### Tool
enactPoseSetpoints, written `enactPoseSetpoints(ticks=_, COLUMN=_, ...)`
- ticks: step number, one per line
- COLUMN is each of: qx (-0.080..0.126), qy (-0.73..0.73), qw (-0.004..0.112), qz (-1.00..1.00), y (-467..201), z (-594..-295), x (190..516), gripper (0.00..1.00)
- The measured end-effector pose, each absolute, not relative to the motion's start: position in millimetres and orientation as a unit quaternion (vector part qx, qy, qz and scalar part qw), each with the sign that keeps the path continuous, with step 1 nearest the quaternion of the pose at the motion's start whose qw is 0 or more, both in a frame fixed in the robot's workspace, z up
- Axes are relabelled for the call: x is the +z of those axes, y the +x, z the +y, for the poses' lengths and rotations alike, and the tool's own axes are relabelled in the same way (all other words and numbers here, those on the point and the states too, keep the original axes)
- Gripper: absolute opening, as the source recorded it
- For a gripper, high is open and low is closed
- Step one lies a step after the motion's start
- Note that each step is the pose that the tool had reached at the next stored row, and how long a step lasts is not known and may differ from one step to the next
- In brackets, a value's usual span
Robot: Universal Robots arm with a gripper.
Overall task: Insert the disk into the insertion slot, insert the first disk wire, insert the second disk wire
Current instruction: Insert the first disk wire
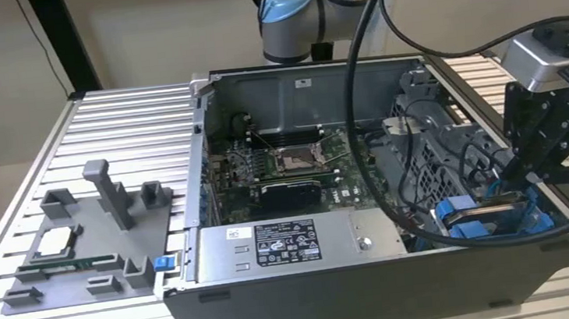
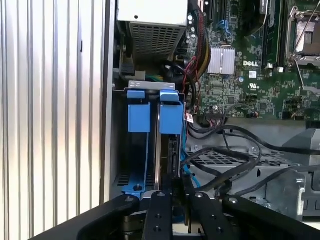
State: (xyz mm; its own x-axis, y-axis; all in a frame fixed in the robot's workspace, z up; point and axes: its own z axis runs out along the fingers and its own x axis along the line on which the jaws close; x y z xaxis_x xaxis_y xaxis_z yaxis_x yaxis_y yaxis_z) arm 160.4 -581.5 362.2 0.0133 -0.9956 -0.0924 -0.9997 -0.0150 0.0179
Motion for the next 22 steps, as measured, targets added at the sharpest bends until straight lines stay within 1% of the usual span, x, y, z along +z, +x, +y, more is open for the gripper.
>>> enactPoseSetpoints(ticks=5, qx=0.044, qy=-0.711, qw=0.031, qz=0.701, y=160.5, z=-581.5, x=358.1, gripper=0.0)
enactPoseSetpoints(ticks=22, qx=0.044, qy=-0.698, qw=0.032, qz=0.714, y=160.6, z=-581.6, x=352.4, gripper=0.0)
